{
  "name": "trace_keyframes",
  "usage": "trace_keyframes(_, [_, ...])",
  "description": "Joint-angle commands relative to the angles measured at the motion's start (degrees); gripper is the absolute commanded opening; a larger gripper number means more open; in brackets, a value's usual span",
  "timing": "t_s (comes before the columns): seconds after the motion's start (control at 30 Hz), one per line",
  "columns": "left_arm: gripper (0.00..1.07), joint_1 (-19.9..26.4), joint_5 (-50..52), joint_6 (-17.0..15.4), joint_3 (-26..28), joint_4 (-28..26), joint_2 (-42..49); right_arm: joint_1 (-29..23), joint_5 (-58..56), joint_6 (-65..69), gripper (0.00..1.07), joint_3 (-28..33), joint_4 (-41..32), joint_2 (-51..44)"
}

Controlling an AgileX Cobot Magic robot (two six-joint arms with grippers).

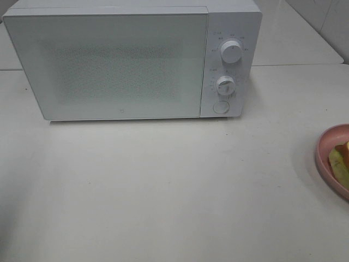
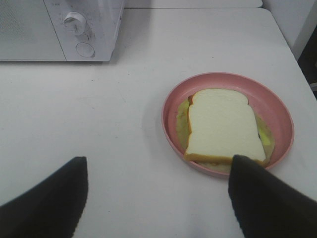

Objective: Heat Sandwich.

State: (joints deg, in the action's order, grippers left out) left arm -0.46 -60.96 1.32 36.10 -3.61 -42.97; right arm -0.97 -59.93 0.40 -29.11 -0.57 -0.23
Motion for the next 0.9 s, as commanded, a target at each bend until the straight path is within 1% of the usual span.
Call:
trace_keyframes(0.03, [0.98, 0.3, -0.6, -0.5, -2.8, 0.6, 6.7, 0.4, 0.5, 0.2, 0.75, 0.2, 0.0, -1.5])
trace_keyframes(0.1, [0.98, 0.3, -0.8, -0.5, -4.3, 0.7, 11.3, 0.4, 0.5, 0.2, 0.75, 0.2, 0.0, -1.5])
trace_keyframes(0.13, [0.98, 0.3, -1.0, -0.5, -5.0, 0.7, 15.4, 0.4, 0.5, 0.2, 0.75, 0.2, 0.0, -1.5])
trace_keyframes(0.17, [0.98, 0.3, -1.0, -0.5, -5.0, 0.7, 15.4, 0.4, 0.5, 0.2, 0.75, 0.2, 0.0, -1.5])
trace_keyframes(0.23, [0.98, 0.3, -1.0, -0.5, -5.7, 0.7, 19.5, 0.4, 0.5, 0.2, 0.75, 0.2, 0.0, -1.5])
trace_keyframes(0.27, [0.98, 0.3, -0.2, -0.4, -6.5, 0.7, 23.9, 0.4, 0.5, 0.2, 0.75, 0.2, 0.0, -1.5])
trace_keyframes(0.3, [0.98, 0.3, 0.2, -0.4, -6.9, 0.8, 26.0, 0.4, 0.5, 0.2, 0.75, 0.2, 0.0, -1.5])
trace_keyframes(0.33, [0.98, 0.3, 0.2, -0.4, -6.9, 0.8, 26.0, 0.4, 0.5, 0.2, 0.75, 0.2, 0.0, -1.5])
trace_keyframes(0.43, [0.98, 0.3, 1.5, -0.2, -7.7, 1.0, 31.7, 0.4, 0.5, 0.2, 0.75, 0.2, 0.0, -1.5])
trace_keyframes(0.47, [0.98, 0.3, 1.5, -0.2, -7.7, 1.0, 35.0, 0.4, 0.5, 0.2, 0.75, 0.2, 0.0, -1.5])
trace_keyframes(0.5, [0.98, 0.3, 1.5, -0.2, -7.7, 1.0, 35.0, 0.4, 0.5, 0.2, 0.75, 0.2, 0.0, -1.5])
trace_keyframes(0.6, [0.98, 0.3, 1.5, -0.2, -7.7, 0.9, 40.4, 0.4, 0.5, 0.2, 0.75, 0.2, 0.0, -1.5])
trace_keyframes(0.63, [0.98, 0.3, 1.5, -0.2, -7.7, 0.9, 40.4, 0.4, 0.5, 0.2, 0.75, 0.2, 0.0, -1.5])
trace_keyframes(0.77, [0.98, 0.3, 1.5, -0.1, -7.7, 0.9, 45.0, 0.4, 0.5, 0.2, 0.75, 0.2, 0.0, -1.5])
trace_keyframes(0.9, [0.98, 0.3, 1.5, -0.1, -7.7, 0.5, 44.7, 0.4, 0.5, 0.2, 0.75, 0.2, 0.0, -1.3])
